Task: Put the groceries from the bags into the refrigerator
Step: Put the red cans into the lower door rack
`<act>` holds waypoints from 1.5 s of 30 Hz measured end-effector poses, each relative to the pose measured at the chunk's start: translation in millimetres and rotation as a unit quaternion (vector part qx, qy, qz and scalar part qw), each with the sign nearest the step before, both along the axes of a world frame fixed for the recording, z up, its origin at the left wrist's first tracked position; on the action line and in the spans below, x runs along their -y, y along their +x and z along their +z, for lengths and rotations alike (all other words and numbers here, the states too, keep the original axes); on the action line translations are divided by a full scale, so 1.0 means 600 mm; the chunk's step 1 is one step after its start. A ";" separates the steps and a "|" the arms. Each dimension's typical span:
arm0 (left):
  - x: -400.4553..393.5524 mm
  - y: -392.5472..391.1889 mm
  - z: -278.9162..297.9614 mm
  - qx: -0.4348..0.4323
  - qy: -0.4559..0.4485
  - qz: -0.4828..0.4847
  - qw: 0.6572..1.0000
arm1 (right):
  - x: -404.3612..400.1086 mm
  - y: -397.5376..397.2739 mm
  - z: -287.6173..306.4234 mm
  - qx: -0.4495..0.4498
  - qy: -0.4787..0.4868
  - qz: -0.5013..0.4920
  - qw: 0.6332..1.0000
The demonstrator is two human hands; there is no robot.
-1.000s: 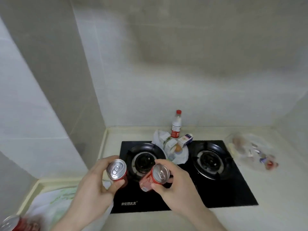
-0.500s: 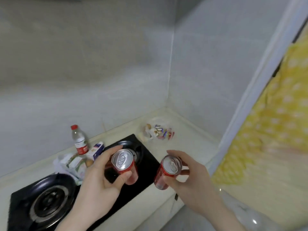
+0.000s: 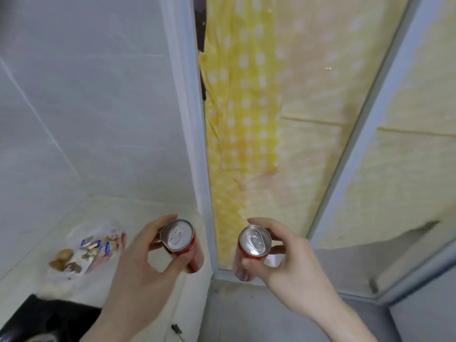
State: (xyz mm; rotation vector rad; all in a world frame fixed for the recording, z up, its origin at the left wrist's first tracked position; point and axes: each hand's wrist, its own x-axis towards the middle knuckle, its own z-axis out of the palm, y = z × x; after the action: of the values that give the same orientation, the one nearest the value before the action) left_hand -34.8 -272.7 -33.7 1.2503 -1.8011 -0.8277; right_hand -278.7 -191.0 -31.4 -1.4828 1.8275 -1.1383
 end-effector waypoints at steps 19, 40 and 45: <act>0.187 -0.432 0.055 -0.043 -0.029 -0.451 0.891 | -0.110 -0.155 0.077 -0.071 -0.020 -0.444 0.893; -0.127 -0.856 0.156 -0.136 -0.035 -0.689 0.711 | -0.425 -0.352 0.140 -0.148 -0.087 -0.660 0.731; -0.193 -0.924 0.170 -0.139 -0.034 -0.713 0.687 | -0.474 -0.382 0.147 -0.152 -0.097 -0.688 0.703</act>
State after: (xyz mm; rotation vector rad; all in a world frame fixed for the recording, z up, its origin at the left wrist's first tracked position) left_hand -589.1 -156.6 68.1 -0.6480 -2.2799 -1.5638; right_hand -507.6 93.6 56.9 -0.0373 3.2340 -1.7389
